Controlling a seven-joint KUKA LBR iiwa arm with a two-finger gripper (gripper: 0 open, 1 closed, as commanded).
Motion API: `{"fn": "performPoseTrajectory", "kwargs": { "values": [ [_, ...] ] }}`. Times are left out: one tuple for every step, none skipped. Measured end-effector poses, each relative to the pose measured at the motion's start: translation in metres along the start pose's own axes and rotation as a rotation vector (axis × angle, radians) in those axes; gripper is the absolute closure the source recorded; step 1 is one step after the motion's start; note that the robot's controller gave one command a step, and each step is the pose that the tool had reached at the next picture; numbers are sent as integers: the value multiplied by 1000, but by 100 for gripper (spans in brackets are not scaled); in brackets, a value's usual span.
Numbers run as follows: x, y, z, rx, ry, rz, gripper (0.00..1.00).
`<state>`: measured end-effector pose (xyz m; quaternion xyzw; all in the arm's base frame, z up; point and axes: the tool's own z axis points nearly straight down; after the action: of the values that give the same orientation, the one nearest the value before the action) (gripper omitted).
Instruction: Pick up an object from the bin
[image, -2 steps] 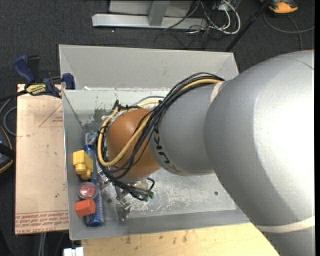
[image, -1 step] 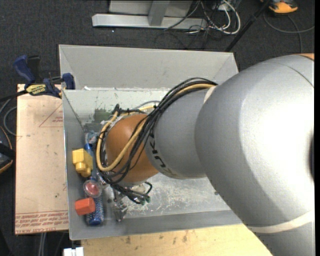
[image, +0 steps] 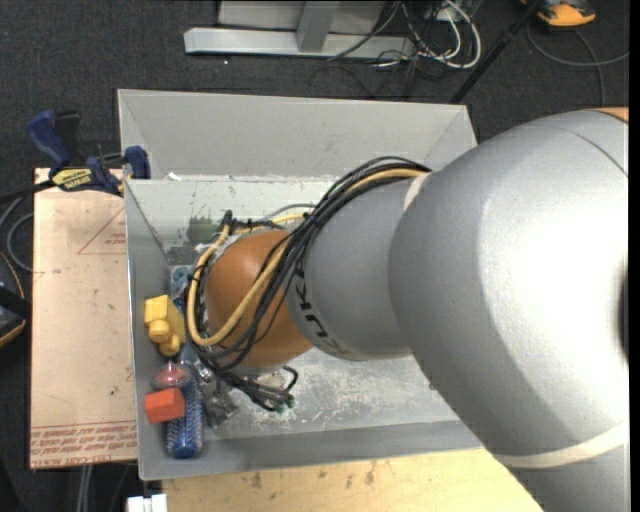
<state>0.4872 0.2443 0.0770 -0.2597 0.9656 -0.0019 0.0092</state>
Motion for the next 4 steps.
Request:
{"fn": "performPoseTrajectory", "kwargs": {
  "values": [
    [-59, -39, 3, -11, 15, 48, 100],
    [-54, -41, 5, -6, 28, 45, 0],
    [-18, -16, 1, 13, 9, -94, 0],
    [-2, -12, 0, 12, -1, -179, 0]
  ]
}}
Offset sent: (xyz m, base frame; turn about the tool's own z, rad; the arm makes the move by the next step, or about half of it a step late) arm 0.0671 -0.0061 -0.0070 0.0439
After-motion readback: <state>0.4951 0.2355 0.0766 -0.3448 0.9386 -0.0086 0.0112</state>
